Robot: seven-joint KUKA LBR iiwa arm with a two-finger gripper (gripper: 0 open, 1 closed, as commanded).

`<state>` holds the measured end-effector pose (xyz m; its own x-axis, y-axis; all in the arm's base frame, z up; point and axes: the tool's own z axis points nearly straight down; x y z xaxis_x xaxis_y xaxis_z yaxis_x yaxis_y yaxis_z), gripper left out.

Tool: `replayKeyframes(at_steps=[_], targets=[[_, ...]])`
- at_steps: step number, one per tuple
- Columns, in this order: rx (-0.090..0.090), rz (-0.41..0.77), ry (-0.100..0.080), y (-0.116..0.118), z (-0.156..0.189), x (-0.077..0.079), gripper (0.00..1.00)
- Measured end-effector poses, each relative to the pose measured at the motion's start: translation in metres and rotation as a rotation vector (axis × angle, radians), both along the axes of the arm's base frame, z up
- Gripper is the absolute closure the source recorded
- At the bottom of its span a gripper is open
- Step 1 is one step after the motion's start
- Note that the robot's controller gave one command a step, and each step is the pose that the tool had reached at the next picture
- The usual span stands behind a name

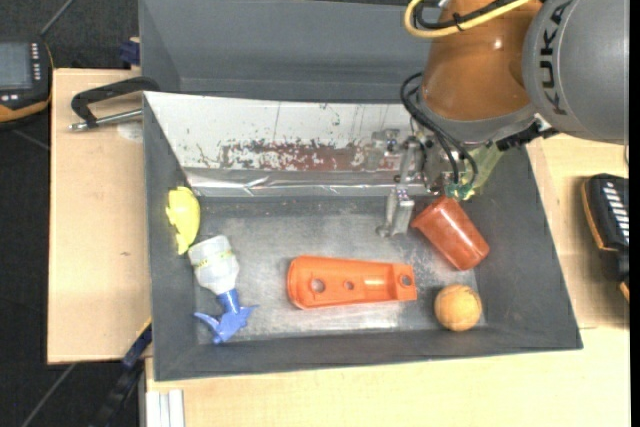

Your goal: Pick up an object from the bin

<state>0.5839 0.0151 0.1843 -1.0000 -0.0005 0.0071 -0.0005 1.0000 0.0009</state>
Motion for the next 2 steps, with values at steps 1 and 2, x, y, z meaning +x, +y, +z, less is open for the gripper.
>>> replayKeyframes(at_steps=[1,2], targets=[[0.000,-0.001,-0.009,0.000,0.005,0.002,0.00],[0.001,-0.022,-0.009,0.014,-0.054,-0.027,0.00]])
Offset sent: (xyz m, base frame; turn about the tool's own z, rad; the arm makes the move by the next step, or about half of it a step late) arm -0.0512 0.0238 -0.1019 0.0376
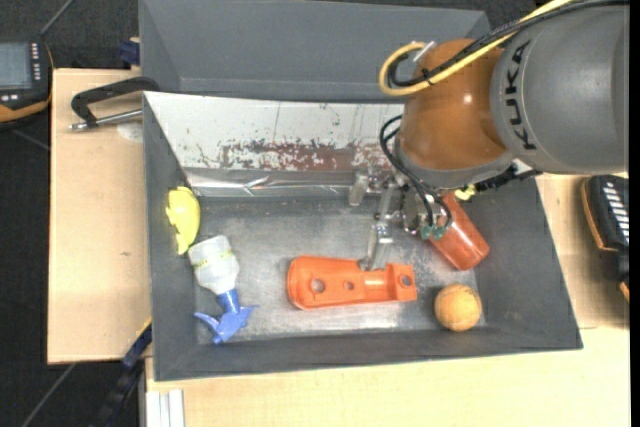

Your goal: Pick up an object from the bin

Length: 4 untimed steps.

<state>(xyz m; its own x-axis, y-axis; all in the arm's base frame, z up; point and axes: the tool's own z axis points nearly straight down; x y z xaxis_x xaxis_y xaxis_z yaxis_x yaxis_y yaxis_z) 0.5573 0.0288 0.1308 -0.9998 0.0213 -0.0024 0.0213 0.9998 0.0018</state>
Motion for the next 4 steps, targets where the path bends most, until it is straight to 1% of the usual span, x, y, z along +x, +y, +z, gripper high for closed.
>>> replayKeyframes(at_steps=[1,2,4], targets=[[0.001,0.143,0.004,-0.020,-0.042,-0.012,0.00],[0.002,0.060,0.000,-0.010,-0.060,-0.043,1.00],[0.002,0.059,0.000,-0.010,-0.060,-0.043,1.00]])
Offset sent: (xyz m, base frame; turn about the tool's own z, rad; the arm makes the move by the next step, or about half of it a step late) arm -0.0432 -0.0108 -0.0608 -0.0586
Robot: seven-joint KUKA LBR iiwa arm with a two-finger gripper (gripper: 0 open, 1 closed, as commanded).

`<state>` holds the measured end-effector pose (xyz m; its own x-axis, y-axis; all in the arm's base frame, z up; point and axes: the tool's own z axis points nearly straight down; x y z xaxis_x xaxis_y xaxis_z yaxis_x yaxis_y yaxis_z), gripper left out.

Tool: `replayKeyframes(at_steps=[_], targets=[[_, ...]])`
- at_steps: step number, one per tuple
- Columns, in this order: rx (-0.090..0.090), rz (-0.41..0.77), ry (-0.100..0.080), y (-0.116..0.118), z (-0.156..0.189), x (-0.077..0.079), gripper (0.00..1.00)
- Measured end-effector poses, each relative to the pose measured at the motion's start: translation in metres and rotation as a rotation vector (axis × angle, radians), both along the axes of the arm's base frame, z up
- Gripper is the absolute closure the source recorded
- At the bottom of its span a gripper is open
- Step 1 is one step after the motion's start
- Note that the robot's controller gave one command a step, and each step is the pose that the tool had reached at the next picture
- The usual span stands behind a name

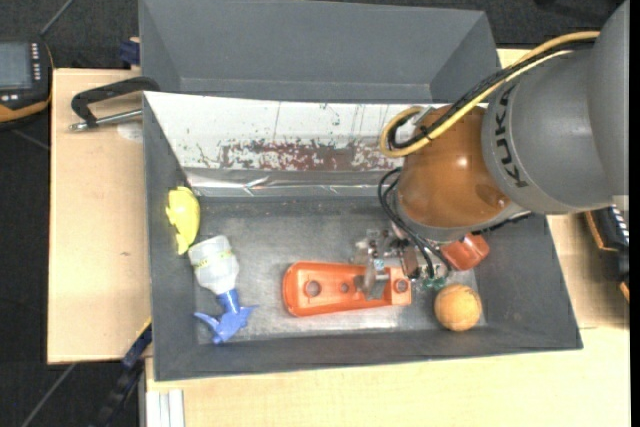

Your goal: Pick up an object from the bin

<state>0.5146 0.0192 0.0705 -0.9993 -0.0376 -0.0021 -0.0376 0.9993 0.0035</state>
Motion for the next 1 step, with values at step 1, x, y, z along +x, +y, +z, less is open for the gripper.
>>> replayKeyframes(at_steps=[1], targets=[[0.000,0.000,0.000,0.0000,0.0000,0.0000,1.00]])
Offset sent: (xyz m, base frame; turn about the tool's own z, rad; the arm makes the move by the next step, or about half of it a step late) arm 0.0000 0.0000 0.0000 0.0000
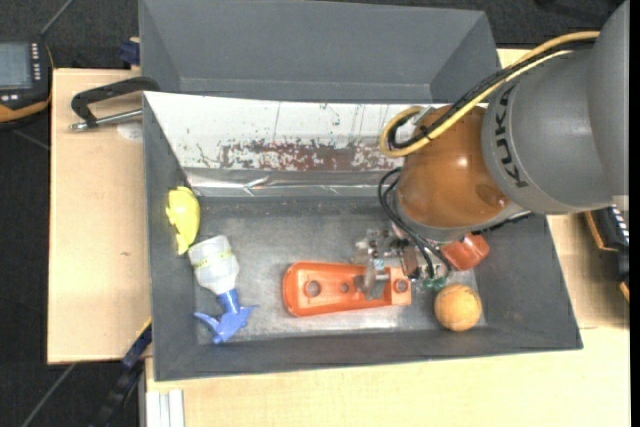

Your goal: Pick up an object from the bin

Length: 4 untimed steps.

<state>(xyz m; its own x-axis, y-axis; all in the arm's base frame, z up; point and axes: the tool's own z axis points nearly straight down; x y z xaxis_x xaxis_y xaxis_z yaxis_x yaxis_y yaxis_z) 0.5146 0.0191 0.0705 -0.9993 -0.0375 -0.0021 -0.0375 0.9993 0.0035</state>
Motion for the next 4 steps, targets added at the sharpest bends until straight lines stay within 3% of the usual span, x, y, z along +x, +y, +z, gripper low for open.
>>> replayKeyframes(at_steps=[4], targets=[[0.000,0.000,0.000,-0.0001,0.0000,0.0001,1.00]])
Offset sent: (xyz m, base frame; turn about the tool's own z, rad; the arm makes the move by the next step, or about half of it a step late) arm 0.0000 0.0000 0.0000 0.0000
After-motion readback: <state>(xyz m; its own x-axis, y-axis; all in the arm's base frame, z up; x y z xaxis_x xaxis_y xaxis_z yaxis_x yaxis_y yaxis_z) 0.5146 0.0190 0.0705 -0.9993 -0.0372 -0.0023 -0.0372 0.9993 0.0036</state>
